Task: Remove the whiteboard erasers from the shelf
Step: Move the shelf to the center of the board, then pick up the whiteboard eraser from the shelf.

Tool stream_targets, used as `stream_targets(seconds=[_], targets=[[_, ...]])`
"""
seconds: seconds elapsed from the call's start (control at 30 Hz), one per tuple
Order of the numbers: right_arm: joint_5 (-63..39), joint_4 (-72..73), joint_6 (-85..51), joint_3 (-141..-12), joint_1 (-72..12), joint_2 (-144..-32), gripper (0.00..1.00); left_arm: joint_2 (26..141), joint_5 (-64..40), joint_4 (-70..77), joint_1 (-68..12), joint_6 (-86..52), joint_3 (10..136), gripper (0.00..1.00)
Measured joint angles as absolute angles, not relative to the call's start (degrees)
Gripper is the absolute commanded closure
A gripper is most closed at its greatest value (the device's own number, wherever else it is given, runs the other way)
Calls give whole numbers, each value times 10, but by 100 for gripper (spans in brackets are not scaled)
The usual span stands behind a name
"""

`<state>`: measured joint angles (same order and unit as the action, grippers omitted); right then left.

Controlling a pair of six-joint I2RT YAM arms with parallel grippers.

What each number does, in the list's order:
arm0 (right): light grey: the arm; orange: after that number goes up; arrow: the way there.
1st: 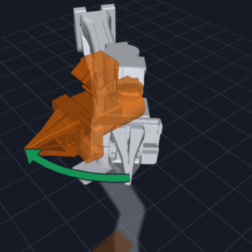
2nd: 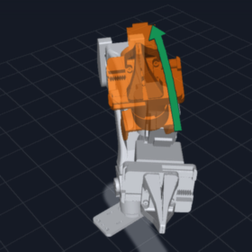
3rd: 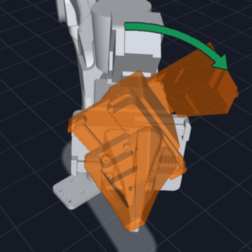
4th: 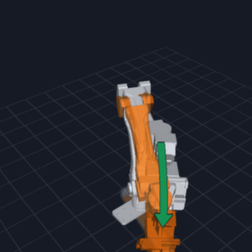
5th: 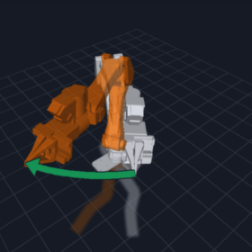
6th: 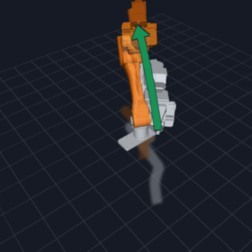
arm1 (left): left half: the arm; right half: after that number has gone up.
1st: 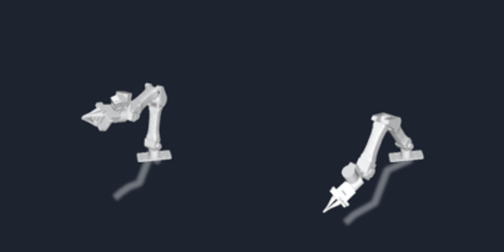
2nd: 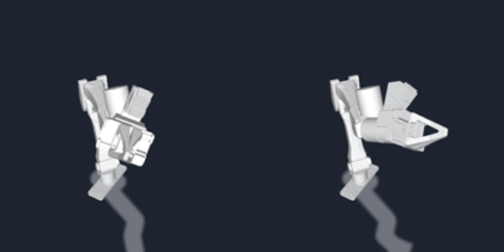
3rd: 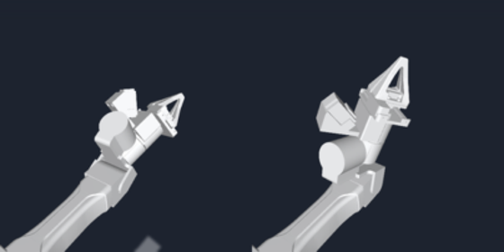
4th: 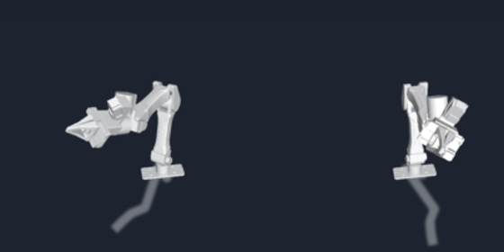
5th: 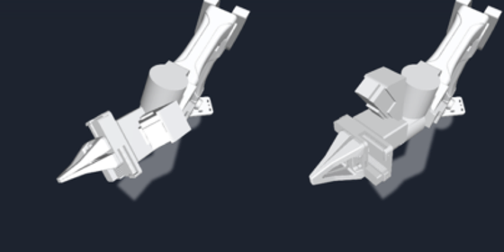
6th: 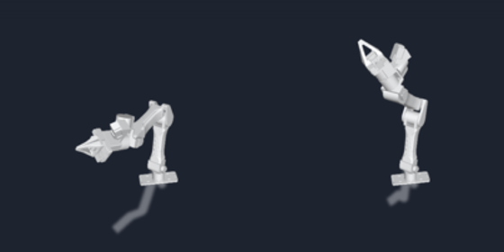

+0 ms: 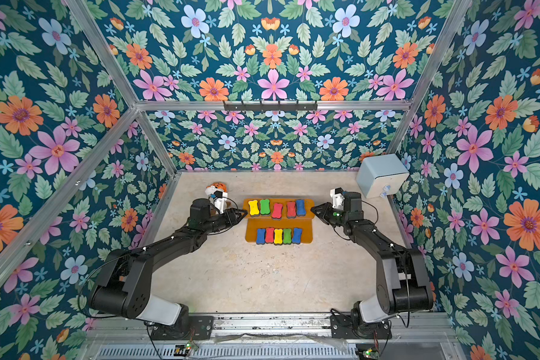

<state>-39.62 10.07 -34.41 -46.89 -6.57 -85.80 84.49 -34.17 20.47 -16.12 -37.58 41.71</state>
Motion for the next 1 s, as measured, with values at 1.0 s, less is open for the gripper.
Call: stream_targets(seconds=[1.0], targets=[[-237, -116, -268, -626, -159, -840, 61, 850, -226, -109, -181, -239, 632, 43]])
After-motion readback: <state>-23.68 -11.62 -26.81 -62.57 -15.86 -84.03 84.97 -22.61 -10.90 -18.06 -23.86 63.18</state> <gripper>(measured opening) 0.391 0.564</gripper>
